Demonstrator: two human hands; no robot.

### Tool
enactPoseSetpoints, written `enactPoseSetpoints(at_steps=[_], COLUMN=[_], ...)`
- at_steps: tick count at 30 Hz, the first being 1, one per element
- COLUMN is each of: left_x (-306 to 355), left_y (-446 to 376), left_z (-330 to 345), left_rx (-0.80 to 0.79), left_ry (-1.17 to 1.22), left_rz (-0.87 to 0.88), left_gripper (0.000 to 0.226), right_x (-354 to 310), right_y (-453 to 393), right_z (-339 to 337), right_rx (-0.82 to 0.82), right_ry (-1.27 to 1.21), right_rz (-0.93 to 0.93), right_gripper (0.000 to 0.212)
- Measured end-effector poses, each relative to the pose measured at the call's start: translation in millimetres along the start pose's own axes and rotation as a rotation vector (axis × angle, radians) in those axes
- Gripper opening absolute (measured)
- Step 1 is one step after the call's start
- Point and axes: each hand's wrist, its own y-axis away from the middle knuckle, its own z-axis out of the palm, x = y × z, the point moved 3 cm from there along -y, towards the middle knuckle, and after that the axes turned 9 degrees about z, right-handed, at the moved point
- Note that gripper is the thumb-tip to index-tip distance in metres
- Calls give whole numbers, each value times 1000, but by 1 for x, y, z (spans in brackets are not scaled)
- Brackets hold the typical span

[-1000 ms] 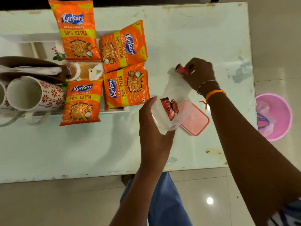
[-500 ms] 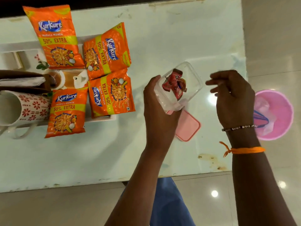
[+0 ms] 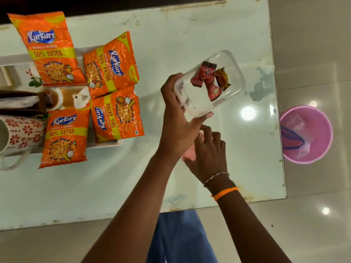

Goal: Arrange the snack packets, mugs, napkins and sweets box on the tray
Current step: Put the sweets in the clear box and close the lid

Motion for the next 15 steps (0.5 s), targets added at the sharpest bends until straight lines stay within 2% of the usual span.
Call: enactPoseSetpoints(at_steps=[3,6,11,13,15], left_x=[-4,-7,-5,-1,2], left_y=[-6,-9,-6,-6,-6], left_z=[-6,-14,-27,-34,-42], left_rx=[-11,-54,-133,-102,-44], left_ry=[-34,-18,83,114,105], left_rz=[46,31,-127,-167,-149], left_gripper=[85,84,84,85,85], right_x=[4,17,34,38,41], right_y=[-7,-17,-36,-39,-36], right_z=[-5,-24,-67,-77,-83], right_rx=[49,133,238,239,251], right_ry=[-119,-485,-1198,-1362,-1415], right_rz=[87,230,274,259,266], right_gripper=[84,84,53,45,39])
